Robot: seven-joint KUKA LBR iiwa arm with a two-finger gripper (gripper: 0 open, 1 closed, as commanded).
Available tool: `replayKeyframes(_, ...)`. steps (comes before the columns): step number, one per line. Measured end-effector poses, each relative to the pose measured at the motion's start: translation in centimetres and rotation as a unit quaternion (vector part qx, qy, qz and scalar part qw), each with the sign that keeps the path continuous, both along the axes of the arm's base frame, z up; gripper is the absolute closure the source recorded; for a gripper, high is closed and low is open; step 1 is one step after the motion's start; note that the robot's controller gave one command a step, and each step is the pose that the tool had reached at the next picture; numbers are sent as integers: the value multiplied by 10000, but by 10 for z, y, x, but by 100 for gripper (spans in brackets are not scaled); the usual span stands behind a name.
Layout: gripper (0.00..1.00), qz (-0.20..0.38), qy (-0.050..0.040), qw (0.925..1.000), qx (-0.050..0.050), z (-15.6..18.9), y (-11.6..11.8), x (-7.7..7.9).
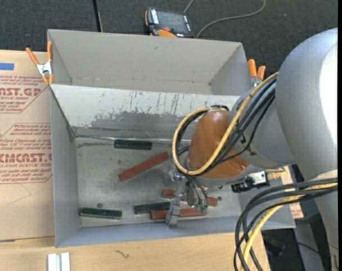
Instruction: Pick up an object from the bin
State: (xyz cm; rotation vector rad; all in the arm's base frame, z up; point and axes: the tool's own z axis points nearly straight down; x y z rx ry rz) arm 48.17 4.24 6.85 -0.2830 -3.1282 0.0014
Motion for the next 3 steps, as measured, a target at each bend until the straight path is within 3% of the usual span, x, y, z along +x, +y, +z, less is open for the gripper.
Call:
replayKeyframes(1, 100, 11, -2, 10000, 5, 3, 1, 1)
replayKeyframes(2, 100, 12, -22, 10000, 9, 46, 1, 2)
replayKeyframes(3, 100, 18, -46, 10000, 10, 129, 1, 3)
